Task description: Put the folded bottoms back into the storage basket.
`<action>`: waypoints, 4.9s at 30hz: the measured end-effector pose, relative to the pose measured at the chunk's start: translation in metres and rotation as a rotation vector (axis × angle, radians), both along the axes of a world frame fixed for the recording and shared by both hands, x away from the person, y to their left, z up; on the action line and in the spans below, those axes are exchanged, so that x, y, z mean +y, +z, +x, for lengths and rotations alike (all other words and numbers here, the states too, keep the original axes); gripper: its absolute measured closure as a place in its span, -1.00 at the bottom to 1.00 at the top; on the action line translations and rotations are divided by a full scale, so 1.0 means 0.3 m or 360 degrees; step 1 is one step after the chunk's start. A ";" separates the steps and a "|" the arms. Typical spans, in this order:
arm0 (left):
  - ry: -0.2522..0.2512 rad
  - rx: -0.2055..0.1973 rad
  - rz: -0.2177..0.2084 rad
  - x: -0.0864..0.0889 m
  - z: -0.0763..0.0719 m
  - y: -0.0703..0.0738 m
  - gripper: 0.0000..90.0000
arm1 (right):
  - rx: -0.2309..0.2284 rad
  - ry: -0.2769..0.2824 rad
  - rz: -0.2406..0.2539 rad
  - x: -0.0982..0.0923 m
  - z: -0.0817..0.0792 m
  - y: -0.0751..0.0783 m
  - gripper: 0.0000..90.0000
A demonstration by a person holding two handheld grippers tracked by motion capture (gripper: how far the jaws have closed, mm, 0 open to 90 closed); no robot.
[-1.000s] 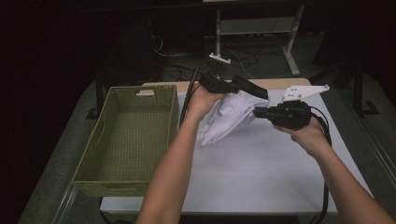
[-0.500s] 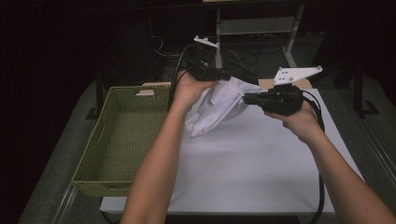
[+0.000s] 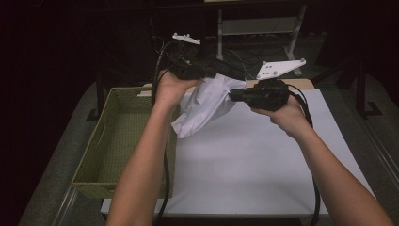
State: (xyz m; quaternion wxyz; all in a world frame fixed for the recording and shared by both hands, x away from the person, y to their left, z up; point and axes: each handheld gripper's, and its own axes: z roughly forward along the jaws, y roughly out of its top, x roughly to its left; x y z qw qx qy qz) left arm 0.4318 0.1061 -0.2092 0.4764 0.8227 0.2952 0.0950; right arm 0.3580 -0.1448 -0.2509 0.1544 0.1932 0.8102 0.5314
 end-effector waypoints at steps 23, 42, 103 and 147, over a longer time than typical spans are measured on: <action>0.0133 -0.0039 0.0013 0.187 -0.045 0.061 0.77 | -0.0053 0.0120 -0.0030 0.166 0.009 0.059 0.91; 0.0269 -0.0041 -0.0006 0.484 -0.042 0.018 0.76 | -0.0026 0.0232 -0.0059 0.431 0.047 0.035 0.91; 0.0506 0.0222 0.0299 0.759 0.065 -0.453 0.76 | 0.0276 0.0444 -0.0268 0.714 0.043 -0.315 0.26; 0.0603 0.0067 0.0183 0.662 -0.041 -0.358 -1.00 | 0.0288 0.0107 -0.0101 0.415 0.082 -0.302 -0.50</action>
